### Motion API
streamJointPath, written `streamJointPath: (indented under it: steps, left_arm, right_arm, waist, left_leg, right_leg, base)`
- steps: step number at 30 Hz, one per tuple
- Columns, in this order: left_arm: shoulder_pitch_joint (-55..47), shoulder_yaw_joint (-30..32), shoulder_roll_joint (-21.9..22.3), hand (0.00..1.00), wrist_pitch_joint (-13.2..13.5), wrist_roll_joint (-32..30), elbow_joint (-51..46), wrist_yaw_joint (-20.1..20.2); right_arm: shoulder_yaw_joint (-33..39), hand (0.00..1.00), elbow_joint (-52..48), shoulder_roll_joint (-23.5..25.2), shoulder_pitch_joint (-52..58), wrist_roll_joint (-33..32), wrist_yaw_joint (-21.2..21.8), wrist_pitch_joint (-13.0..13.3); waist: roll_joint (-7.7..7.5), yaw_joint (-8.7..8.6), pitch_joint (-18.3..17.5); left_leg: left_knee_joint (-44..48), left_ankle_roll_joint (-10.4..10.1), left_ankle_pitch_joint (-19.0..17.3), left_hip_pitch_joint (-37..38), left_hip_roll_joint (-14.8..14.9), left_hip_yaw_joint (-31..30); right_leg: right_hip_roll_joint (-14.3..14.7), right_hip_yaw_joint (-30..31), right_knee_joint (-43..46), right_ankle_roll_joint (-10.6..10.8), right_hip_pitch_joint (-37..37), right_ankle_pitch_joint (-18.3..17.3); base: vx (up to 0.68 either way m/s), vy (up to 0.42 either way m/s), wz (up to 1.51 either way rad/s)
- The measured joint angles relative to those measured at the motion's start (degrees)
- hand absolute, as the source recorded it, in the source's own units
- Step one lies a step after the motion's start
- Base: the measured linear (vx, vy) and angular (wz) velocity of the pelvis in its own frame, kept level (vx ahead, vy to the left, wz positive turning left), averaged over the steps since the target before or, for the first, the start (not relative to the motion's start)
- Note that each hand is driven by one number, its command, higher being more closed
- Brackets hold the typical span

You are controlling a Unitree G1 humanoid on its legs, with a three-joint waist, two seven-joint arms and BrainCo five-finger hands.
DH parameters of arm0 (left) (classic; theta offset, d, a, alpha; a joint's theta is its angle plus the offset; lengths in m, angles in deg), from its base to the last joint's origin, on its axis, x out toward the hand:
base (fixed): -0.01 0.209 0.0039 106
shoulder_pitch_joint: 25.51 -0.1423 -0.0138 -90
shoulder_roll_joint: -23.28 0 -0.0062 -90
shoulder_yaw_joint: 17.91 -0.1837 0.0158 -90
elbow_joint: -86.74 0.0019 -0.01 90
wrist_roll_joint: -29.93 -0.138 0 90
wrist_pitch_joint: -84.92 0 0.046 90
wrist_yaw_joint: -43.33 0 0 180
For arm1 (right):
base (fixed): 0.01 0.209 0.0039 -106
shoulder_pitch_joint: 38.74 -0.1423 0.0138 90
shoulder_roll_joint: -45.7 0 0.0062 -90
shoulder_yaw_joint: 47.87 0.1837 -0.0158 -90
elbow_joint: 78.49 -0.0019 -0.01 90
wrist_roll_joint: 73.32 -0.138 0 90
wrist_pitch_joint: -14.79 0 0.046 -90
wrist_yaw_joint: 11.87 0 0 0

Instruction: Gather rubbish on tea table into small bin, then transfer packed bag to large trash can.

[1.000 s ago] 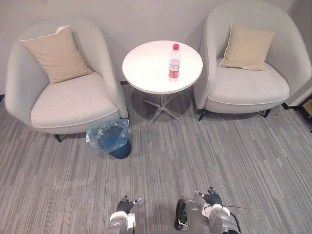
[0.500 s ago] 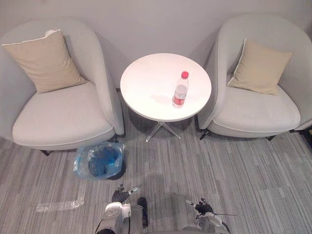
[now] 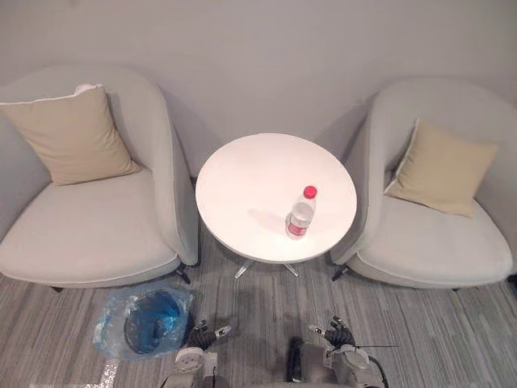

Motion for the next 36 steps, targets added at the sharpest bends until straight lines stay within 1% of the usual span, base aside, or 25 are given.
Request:
streamJointPath:
  steps: [1,2,3,4,5,6,7,8,9,10,11,12,13,14,15,16,18,22,24,27,29,31,33,35,36]
  left_arm:
    - [0.14,0.61,0.88,0.00,-0.04,-0.27,0.04,-0.04]
    - [0.15,1.19,1.24,0.00,-0.08,-0.65,0.05,0.02]
    - [0.24,2.09,1.90,0.00,-0.06,-1.22,-0.45,0.05]
    - [0.30,2.18,1.98,0.00,-0.04,-1.31,-0.89,0.04]
    - [0.20,2.42,2.12,0.00,0.04,-1.98,-2.18,0.02]
    - [0.15,2.37,2.18,0.00,0.05,-2.10,-2.73,0.04]
    - [0.17,2.36,2.18,0.00,0.00,-2.09,-2.80,0.04]
    - [0.16,2.19,2.20,0.00,0.02,-2.04,-2.94,0.02]
    - [0.18,1.81,2.19,0.00,0.03,-2.02,-3.07,-0.01]
    - [0.20,1.78,2.19,0.00,0.02,-2.02,-3.08,-0.01]
    - [0.28,1.54,2.19,0.00,-0.01,-2.02,-3.00,0.00]
    - [0.70,1.16,1.67,0.00,0.02,-2.03,-2.48,0.01]
    - [0.76,0.76,1.54,0.00,-0.06,-2.03,-2.26,0.02]
    - [0.75,-0.43,0.75,0.00,0.02,-2.02,-2.31,0.01]
    - [0.83,-0.93,0.11,0.00,-0.02,-2.05,-2.29,0.06]
    - [0.82,-0.94,0.05,0.00,-0.02,-2.07,-2.28,0.06]
    - [0.82,-1.31,-1.00,0.00,-0.05,-2.16,-1.03,0.00]
    - [0.74,-3.45,-2.87,0.00,-0.01,-2.21,0.03,0.00]
    - [0.74,-3.71,-3.58,0.00,-0.02,-2.29,0.56,0.00]
    - [0.63,-3.92,-4.24,0.00,-0.05,-2.28,1.26,0.39]
    - [0.39,-4.25,-4.91,0.00,-0.06,-2.25,1.93,0.43]
    - [0.14,-4.76,-5.39,0.00,-0.10,-2.31,2.14,0.48]
    - [-0.06,-4.76,-5.41,0.00,-0.08,-2.74,2.10,0.52]
    - [-0.42,-4.77,-5.53,0.00,0.03,-3.35,1.78,0.90]
    - [-0.98,-4.79,-5.74,0.00,0.03,-3.47,1.19,1.25]
  right_arm:
    - [0.13,0.00,0.09,-0.59,0.04,-0.05,-0.04,0.04]
    - [0.23,0.00,0.02,-0.72,0.05,-0.08,-0.05,0.10]
    - [0.17,0.00,-0.03,-0.79,0.63,-0.27,-0.20,0.14]
    - [0.10,0.00,-0.03,-0.78,0.86,-0.29,-0.25,0.13]
    - [-0.36,0.00,-0.05,-0.75,1.27,-0.50,-0.55,0.17]
    - [-0.45,0.00,-0.05,-0.69,1.64,-1.11,-0.76,0.18]
    - [-0.45,0.00,-0.06,-0.68,1.73,-1.35,-0.82,0.25]
    - [-0.37,0.00,-0.08,-0.69,2.02,-2.27,-0.96,0.43]
    - [-0.33,0.00,-0.06,-0.73,2.09,-2.33,-1.07,0.51]
    - [-0.35,0.00,-0.06,-0.73,2.09,-2.33,-1.09,0.52]
    - [-0.36,0.00,-0.09,-0.80,2.09,-2.32,-1.12,0.56]
    - [-0.42,0.00,0.20,-0.82,1.88,-2.30,-1.20,0.55]
    - [-0.47,0.00,0.18,-0.65,1.99,-2.29,-1.20,0.60]
    - [-0.85,0.00,0.49,-0.46,2.19,-2.22,-1.15,0.59]
    - [-0.84,0.00,0.68,-0.31,2.28,-2.10,-1.18,0.58]
    - [-0.84,0.00,0.70,-0.27,2.30,-2.05,-1.20,0.58]
    - [-0.91,0.00,0.98,-0.22,2.31,-1.08,-1.43,0.62]
    - [-2.13,0.00,2.16,-0.37,1.71,0.48,-1.95,0.69]
    - [-2.45,0.00,1.91,-1.40,1.28,2.25,-2.23,0.65]
    - [-3.79,0.00,-3.44,-4.17,3.20,1.70,-1.56,0.05]
    - [-5.66,0.00,-9.67,-5.79,5.51,1.26,-1.58,0.08]
    - [-6.60,0.00,-16.88,-6.30,7.80,1.36,-1.57,0.16]
    - [-7.44,0.00,-26.22,-6.06,11.55,2.45,-1.30,0.63]
    - [-7.68,0.00,-32.54,-5.56,14.16,2.85,-0.80,1.01]
    - [-7.67,0.00,-36.77,-5.36,15.68,4.43,-0.56,1.48]
  waist:
    - [1.26,-0.23,0.20]
    - [1.53,-0.57,0.38]
    - [1.43,-0.72,0.53]
    - [1.44,-0.58,0.54]
    - [0.68,0.07,1.03]
    - [0.69,0.39,1.02]
    - [0.67,0.40,1.04]
    - [0.66,0.39,1.02]
    - [0.71,0.42,1.00]
    - [0.73,0.45,0.98]
    - [0.94,0.53,0.89]
    - [0.66,1.11,0.87]
    - [0.10,1.06,0.69]
    - [-0.85,1.10,0.65]
    - [-1.11,1.17,0.66]
    - [-1.14,1.22,0.66]
    - [-1.07,1.25,0.63]
    - [-1.11,1.25,0.04]
    - [-0.90,1.26,-0.19]
    - [-0.73,1.23,-0.31]
    - [-1.12,1.22,-0.63]
    - [-1.29,0.80,-0.69]
    - [-1.39,0.52,-0.81]
    - [-1.57,0.35,-0.95]
    - [-1.79,-0.06,-1.12]
  left_leg:
    - [2.16,-0.37,0.19,-0.37,1.30,-0.84]
    - [4.34,-0.43,0.18,-1.19,1.85,-1.48]
    - [12.93,-1.76,0.87,-5.19,3.06,-2.34]
    - [16.56,-2.80,1.52,-6.68,3.56,-2.20]
    - [25.38,-4.30,2.67,-10.93,5.27,-1.57]
    - [28.86,-3.66,2.13,-13.21,6.67,0.63]
    - [28.95,-3.35,1.79,-13.73,6.81,1.80]
    - [27.51,-3.04,0.80,-15.08,6.52,4.36]
    - [22.54,-2.66,0.58,-15.74,5.37,5.58]
    - [19.96,-2.44,0.81,-16.18,4.86,5.78]
    - [12.34,-1.60,3.09,-15.96,3.33,5.79]
    - [8.21,-1.72,4.74,-14.54,1.56,5.56]
    - [7.07,-1.57,5.20,-13.86,1.03,5.61]
    - [5.00,-0.85,5.77,-12.87,-0.26,6.00]
    - [4.71,-0.77,5.82,-12.42,-0.59,6.15]
    - [4.61,-0.76,5.82,-12.14,-0.79,6.19]
    - [2.26,-0.29,6.11,-8.72,-2.38,6.20]
    - [-0.29,0.18,6.70,-7.36,-2.71,6.05]
    - [-1.74,0.19,7.28,-6.98,-2.68,6.08]
    - [-2.48,0.34,7.38,-6.44,-2.40,6.06]
    - [-3.94,0.59,8.36,-5.72,-2.52,6.10]
    - [-4.65,0.58,8.74,-5.66,-2.56,6.08]
    - [-5.42,0.51,8.84,-5.36,-2.59,6.00]
    - [-5.65,0.51,8.84,-5.32,-2.72,5.69]
    - [-6.14,0.39,8.98,-5.28,-2.86,5.20]
  right_leg:
    - [0.50,-1.92,-0.23,-0.74,1.71,-1.28]
    - [0.73,-2.92,-0.82,-0.96,2.75,-1.64]
    - [1.53,-4.40,-2.57,-1.51,5.35,-2.25]
    - [1.84,-4.91,-3.24,-1.69,6.35,-2.35]
    - [2.37,-6.27,-5.14,-2.45,9.08,-2.70]
    - [2.82,-7.21,-6.92,-2.83,11.50,-2.65]
    - [2.87,-7.32,-7.50,-2.85,12.17,-2.64]
    - [2.80,-7.31,-8.62,-2.75,13.35,-2.58]
    - [2.68,-7.00,-9.46,-2.42,14.10,-2.39]
    - [2.64,-6.81,-9.53,-2.28,14.16,-2.41]
    - [2.65,-6.12,-9.42,-1.56,14.10,-2.62]
    - [2.61,-4.66,-9.58,-0.35,14.25,-2.62]
    - [2.41,-4.14,-10.14,0.10,14.44,-2.33]
    - [1.99,-3.41,-12.83,0.87,15.29,-1.41]
    - [1.63,-3.12,-14.72,1.04,16.72,-0.72]
    - [1.50,-2.92,-15.12,1.01,17.03,-0.60]
    - [0.77,-2.13,-17.23,1.45,20.02,-0.33]
    - [0.96,-2.02,-18.96,1.50,20.73,-0.10]
    - [1.27,-1.43,-19.74,1.33,20.92,0.34]
    - [1.77,-0.47,-20.87,0.88,21.17,1.24]
    - [1.91,0.91,-22.15,0.88,21.20,2.33]
    - [2.00,1.42,-23.11,0.91,21.04,3.15]
    - [2.11,1.96,-23.84,1.05,21.04,3.84]
    - [2.10,2.27,-24.36,1.20,21.02,4.34]
    - [2.10,2.48,-24.81,1.41,20.64,4.77]
  base:
    - [0.26,-0.266,0.55]
    - [0.20,-0.251,0.69]
    - [0.14,-0.199,0.57]
    - [0.16,-0.211,0.56]
    - [0.15,-0.155,0.28]
    - [0.15,-0.124,0.22]
    - [0.15,-0.078,0.05]
    - [0.18,-0.029,-0.06]
    - [0.15,-0.013,-0.10]
    - [0.17,0.067,-0.18]
    - [0.16,0.110,-0.22]
    - [0.16,0.110,-0.18]
    - [0.17,0.095,-0.11]
    - [0.17,0.092,-0.02]
    - [0.20,0.106,-0.04]
    - [0.14,0.100,-0.05]
    - [0.12,0.078,-0.03]
    - [0.06,0.001,0.01]
    - [0.04,-0.047,-0.12]
    - [0.02,-0.025,-0.20]
    - [-0.02,-0.014,-0.30]
    - [-0.03,-0.007,-0.18]
    - [-0.06,0.010,-0.11]
    - [-0.08,0.022,-0.06]
    - [-0.10,0.023,-0.05]
